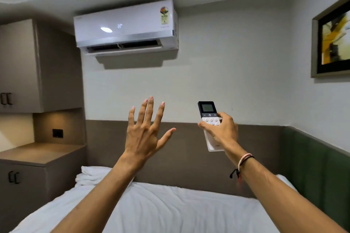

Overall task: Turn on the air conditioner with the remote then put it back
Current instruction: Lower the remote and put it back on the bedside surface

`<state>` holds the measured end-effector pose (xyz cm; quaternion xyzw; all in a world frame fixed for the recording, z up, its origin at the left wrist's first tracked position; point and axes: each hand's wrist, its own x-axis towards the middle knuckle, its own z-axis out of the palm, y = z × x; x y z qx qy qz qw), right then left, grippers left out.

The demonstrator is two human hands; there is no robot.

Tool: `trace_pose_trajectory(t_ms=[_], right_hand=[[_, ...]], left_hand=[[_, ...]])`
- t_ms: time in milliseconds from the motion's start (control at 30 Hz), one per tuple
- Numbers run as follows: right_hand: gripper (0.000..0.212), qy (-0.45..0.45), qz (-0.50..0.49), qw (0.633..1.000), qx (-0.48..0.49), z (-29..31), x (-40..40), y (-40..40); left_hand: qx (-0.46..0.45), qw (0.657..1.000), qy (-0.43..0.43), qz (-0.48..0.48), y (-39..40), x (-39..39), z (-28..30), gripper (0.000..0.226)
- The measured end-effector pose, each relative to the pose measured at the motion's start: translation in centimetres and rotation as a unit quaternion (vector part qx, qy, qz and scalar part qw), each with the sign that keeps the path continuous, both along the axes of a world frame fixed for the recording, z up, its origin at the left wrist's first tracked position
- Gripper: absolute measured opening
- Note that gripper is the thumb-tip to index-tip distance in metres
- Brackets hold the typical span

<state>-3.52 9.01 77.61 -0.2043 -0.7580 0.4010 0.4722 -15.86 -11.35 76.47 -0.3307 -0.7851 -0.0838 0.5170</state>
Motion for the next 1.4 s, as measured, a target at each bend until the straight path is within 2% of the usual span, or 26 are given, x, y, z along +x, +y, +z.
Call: trace_pose_trajectory(t_ms=[100,233,333,600,767,1067,1300,1400], right_hand=[[0.034,-0.040,-0.039,0.997,0.056,-2.9,2.1,2.7],[0.049,-0.141,-0.122,0.978,0.094,-8.7,5.0,5.9],[0.050,-0.195,-0.157,0.964,0.089,-13.7,6.7,8.2],[0.058,-0.362,-0.191,0.912,0.003,-30.2,12.6,12.7],[0.066,-0.479,-0.175,0.857,-0.076,-43.4,16.4,13.3],[0.062,-0.594,-0.133,0.762,-0.220,-65.0,22.5,10.9],[0.060,-0.651,-0.124,0.700,-0.268,-77.0,26.2,8.2],[0.062,-0.665,-0.132,0.685,-0.268,-80.2,27.3,6.9]], left_hand=[[-0.012,0.999,-0.012,-0.036,3.5,0.8,-2.8,0.082],[-0.040,0.994,-0.054,-0.085,8.6,2.3,-8.3,0.082],[-0.060,0.986,-0.098,-0.119,12.1,3.6,-12.8,0.083],[-0.116,0.956,-0.215,-0.166,18.5,7.8,-29.8,0.084],[-0.175,0.927,-0.282,-0.172,20.2,11.0,-43.6,0.083],[-0.249,0.891,-0.346,-0.153,19.4,15.6,-62.7,0.080],[-0.283,0.872,-0.366,-0.159,16.6,16.4,-72.3,0.080],[-0.303,0.864,-0.370,-0.161,15.2,16.6,-75.0,0.081]])
